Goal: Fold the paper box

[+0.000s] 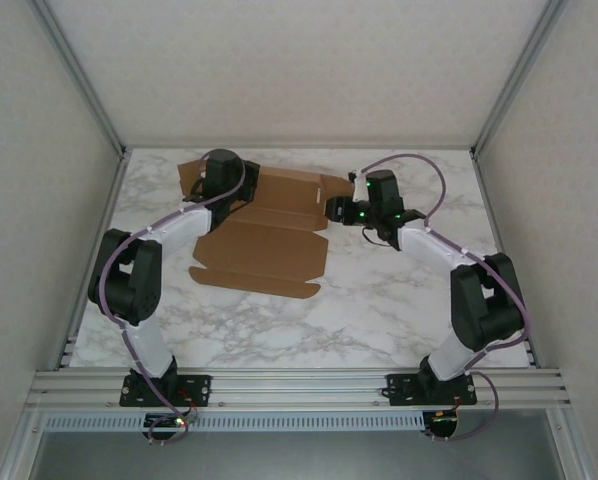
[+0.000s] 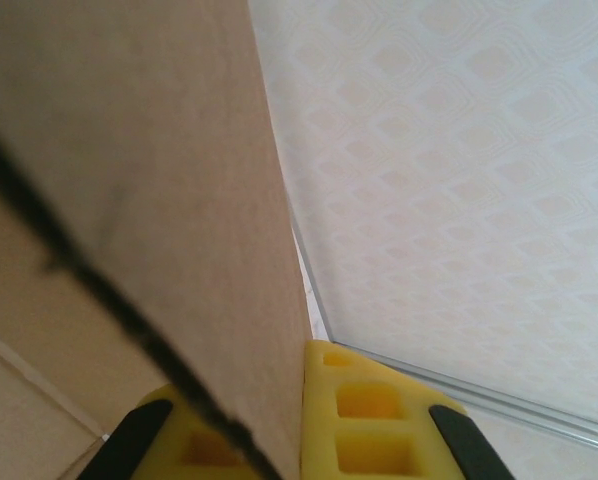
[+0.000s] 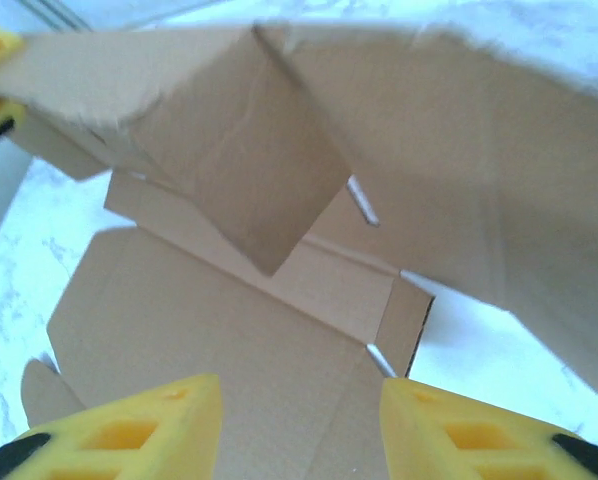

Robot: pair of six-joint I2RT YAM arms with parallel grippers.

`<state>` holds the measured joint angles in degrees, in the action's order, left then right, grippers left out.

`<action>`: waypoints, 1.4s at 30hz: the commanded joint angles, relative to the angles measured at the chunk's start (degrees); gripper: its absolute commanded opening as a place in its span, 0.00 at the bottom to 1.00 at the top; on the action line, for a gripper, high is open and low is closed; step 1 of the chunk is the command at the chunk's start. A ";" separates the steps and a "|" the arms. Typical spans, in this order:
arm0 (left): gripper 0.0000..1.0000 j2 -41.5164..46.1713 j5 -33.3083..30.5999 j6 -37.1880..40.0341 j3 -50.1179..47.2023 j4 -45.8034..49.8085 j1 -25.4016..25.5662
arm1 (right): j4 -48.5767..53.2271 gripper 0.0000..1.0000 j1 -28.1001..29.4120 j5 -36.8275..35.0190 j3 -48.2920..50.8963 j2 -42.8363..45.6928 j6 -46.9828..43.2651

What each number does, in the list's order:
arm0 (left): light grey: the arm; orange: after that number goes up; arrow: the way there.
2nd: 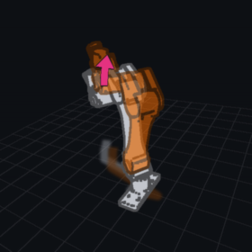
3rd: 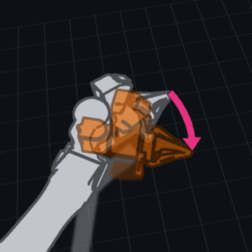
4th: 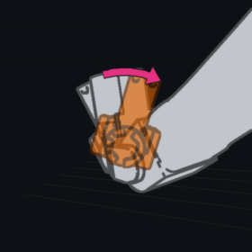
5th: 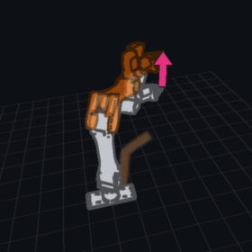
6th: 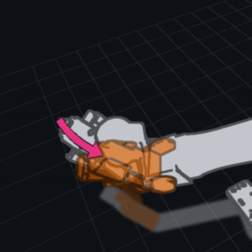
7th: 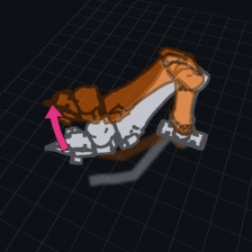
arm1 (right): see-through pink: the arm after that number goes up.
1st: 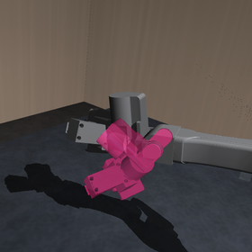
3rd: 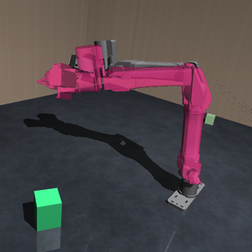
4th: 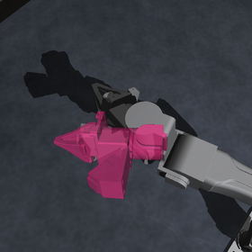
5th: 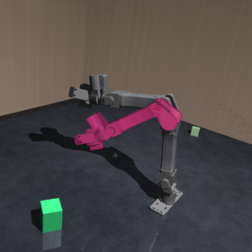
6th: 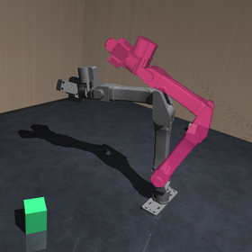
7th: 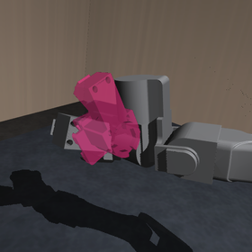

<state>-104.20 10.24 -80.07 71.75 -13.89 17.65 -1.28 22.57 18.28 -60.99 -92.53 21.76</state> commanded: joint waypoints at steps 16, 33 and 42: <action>0.00 4.99 -8.23 5.63 -7.91 -2.82 3.00 | 12.78 0.26 -5.88 -6.81 -3.81 7.28 8.48; 0.00 2.96 -7.07 7.00 -4.12 3.26 2.91 | 4.89 0.32 -13.24 -0.83 -9.00 -9.15 -33.61; 0.00 1.11 -3.33 7.28 -1.25 4.67 2.35 | 7.76 0.34 -8.79 10.92 -10.49 -13.84 -42.99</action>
<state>-101.89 5.67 -75.48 68.69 -12.64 20.18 5.82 11.03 23.64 -70.78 -106.65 -13.76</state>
